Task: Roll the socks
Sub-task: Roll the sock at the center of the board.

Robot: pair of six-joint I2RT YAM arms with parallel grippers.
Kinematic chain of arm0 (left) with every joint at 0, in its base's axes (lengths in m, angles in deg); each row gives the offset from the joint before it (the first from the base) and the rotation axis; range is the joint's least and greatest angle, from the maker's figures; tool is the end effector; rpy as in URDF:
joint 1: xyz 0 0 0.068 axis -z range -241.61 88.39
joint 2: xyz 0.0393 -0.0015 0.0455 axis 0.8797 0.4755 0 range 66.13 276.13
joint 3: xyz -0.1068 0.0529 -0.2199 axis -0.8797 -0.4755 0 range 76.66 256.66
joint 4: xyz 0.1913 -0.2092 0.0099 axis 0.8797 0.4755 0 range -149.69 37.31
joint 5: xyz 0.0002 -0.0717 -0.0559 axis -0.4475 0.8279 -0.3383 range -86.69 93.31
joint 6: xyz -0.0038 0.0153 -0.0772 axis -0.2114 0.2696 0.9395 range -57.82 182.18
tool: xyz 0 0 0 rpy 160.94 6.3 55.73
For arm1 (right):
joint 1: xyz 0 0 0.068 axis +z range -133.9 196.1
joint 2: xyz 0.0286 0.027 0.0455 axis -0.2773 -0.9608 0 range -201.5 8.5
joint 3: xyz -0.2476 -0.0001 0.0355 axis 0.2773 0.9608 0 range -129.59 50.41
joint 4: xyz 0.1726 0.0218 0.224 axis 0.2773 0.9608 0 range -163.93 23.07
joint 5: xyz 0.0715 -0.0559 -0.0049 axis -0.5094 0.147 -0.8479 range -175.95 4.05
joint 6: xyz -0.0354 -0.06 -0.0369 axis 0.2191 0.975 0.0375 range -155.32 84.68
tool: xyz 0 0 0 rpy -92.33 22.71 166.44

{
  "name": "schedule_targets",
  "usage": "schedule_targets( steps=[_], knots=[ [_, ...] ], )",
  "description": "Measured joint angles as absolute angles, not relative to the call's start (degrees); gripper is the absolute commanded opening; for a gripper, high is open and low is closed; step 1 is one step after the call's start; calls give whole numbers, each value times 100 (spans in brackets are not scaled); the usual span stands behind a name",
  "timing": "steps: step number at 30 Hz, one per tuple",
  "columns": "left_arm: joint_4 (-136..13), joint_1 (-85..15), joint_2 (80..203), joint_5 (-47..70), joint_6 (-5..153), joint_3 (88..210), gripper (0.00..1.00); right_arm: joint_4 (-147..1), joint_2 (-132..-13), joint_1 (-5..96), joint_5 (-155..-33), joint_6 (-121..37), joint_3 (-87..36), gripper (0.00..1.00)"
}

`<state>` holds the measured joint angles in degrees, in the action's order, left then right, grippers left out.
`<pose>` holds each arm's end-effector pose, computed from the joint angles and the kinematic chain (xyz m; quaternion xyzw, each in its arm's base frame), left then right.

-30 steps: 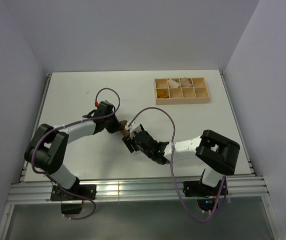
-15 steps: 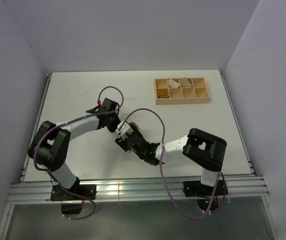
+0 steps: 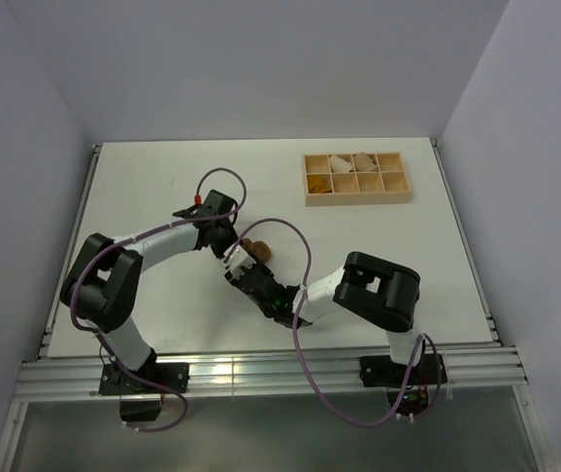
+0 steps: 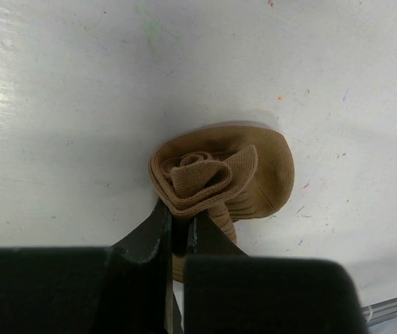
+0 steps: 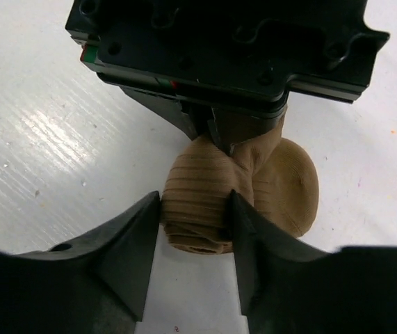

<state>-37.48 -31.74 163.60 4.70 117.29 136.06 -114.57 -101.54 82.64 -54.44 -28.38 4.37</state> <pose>0.3199 -0.1856 0.1106 -0.2081 0.9438 -0.1818 0.1811 0.1895 0.3482 0.0722 -0.3616 0.7337 0.0659 0.5715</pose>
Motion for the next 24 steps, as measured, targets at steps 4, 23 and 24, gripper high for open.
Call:
schedule_targets(
  steps=[4,23,24],
  knots=[
    [-3737,-3170,16368,448,11729,13617,1,-11532,-10200,8271,-5265,-2811,421,24],
    [-4368,-3537,15534,555,12221,12576,81,-11453,-9885,7508,-6629,-4158,585,0],
    [-4456,-3620,15398,564,12285,12456,81,-11453,-9879,7443,-6751,-4241,585,0]
  ],
)
